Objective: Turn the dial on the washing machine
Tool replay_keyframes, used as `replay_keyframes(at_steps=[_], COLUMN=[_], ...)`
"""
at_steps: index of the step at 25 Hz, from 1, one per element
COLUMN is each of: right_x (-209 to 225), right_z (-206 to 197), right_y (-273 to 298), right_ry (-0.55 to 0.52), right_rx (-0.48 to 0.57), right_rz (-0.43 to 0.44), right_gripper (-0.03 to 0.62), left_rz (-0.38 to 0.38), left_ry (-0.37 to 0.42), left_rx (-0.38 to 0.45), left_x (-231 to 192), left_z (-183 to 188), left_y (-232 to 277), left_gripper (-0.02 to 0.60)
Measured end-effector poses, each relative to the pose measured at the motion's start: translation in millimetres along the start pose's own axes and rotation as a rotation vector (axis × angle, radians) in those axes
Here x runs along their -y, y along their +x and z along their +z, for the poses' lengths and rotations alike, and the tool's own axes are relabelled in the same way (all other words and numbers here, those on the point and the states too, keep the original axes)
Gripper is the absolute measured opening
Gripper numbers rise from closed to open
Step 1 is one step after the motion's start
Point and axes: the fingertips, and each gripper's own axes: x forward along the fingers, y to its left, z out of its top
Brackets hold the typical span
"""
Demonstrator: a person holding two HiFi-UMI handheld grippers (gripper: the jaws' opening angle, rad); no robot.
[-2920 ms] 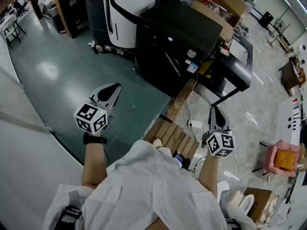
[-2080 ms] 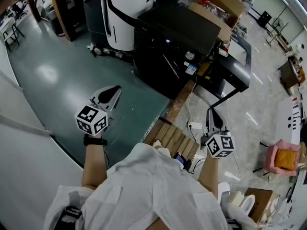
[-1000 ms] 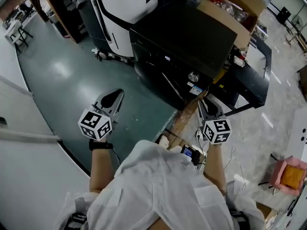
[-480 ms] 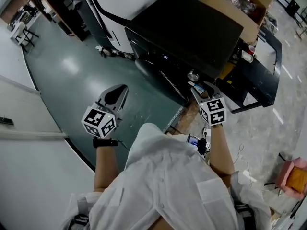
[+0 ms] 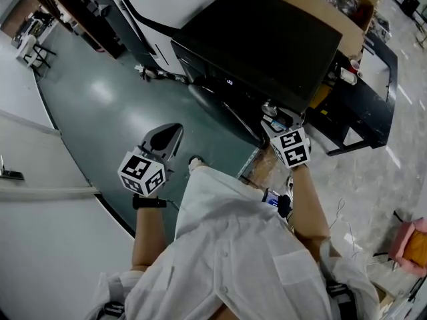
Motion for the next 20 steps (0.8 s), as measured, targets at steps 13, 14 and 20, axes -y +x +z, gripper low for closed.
replay_keyframes(at_steps=[13, 14, 20], right_x=[1, 2, 3], right_z=[-19, -22, -28], right_y=[22, 22, 20], right_ry=[-0.072, -0.064, -0.014], right_rx=[-0.048, -0.056, -0.059], right_rz=[-0.057, -0.061, -0.075], right_gripper=[0.244, 0.244, 0.250], left_rz=[-0.020, -0.023, -0.037], left_ry=[-0.014, -0.012, -0.010], left_rx=[-0.006, -0.005, -0.003], left_x=[-10, -11, -11], left_z=[-3, -3, -2], left_y=[17, 19, 25], left_gripper=[0.017, 0.017, 0.017])
